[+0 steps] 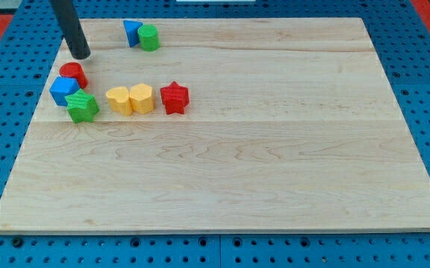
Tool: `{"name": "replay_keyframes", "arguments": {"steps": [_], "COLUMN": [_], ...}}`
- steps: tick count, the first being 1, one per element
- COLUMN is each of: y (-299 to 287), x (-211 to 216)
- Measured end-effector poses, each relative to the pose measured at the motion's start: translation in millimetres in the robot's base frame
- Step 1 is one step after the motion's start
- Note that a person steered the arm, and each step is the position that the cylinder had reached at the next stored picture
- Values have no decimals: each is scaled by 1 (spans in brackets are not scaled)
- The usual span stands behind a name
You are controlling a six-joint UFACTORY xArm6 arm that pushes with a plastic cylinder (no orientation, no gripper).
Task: Separate the blue triangle from green circle
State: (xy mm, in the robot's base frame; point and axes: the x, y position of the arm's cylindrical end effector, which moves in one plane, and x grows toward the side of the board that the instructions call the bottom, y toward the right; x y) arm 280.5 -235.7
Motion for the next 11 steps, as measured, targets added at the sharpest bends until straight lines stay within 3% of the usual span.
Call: {"name": "replay_keyframes", "arguments": {"steps": [2,4,6,8,11], "y": [12,77,115,105,57], "x": [-47,-89,-78,-51,-66]}}
